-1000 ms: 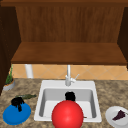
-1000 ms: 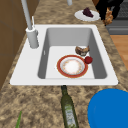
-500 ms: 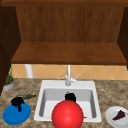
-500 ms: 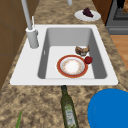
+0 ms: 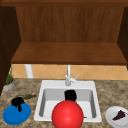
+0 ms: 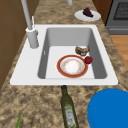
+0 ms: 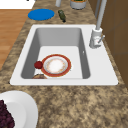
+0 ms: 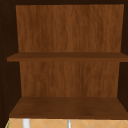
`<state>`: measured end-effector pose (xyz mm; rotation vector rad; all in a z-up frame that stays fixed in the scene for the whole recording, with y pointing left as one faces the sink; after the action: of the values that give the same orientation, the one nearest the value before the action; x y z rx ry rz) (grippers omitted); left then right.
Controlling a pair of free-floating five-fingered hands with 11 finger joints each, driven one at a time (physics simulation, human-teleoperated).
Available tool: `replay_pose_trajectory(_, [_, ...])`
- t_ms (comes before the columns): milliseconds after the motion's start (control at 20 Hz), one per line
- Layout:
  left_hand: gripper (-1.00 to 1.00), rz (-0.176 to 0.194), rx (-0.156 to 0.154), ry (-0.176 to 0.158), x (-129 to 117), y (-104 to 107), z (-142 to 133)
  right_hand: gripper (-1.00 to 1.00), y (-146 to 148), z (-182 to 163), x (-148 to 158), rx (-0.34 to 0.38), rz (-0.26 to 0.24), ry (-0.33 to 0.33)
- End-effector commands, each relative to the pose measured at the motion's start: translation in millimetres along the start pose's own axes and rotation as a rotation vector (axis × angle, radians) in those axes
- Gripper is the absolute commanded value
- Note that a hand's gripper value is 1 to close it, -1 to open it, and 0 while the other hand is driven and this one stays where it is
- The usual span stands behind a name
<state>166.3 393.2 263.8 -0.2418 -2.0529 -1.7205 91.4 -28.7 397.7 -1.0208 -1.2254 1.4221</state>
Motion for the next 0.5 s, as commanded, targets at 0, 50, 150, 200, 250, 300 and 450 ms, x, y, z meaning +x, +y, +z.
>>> replay_pose_trajectory(0, [0.0, 0.0, 0.0, 0.0, 0, 0, 0, 1.0, -29, 13, 2, -0.008, -0.003, -0.003])
replay_pose_trajectory(50, [0.0, 0.0, 0.0, 0.0, 0, 0, 0, 1.0, -37, 15, 2, -0.005, -0.001, -0.004])
replay_pose_trajectory(150, [0.0, 0.0, 0.0, 0.0, 0, 0, 0, 1.0, -53, 15, 1, -0.001, 0.001, -0.011])
replay_pose_trajectory(200, [0.0, 0.0, 0.0, 0.0, 0, 0, 0, 1.0, -60, 17, -1, 0.003, 0.0, -0.011])
replay_pose_trajectory(250, [0.0, 0.0, 0.0, 0.0, 0, 0, 0, 1.0, -68, 19, -2, 0.004, -0.001, -0.011])
replay_pose_trajectory(300, [0.0, 0.0, 0.0, 0.0, 0, 0, 0, 1.0, -75, 21, -3, 0.003, -0.001, -0.011])
replay_pose_trajectory(450, [0.0, 0.0, 0.0, 0.0, 0, 0, 0, 1.0, -99, 26, -7, -0.002, -0.002, -0.015])
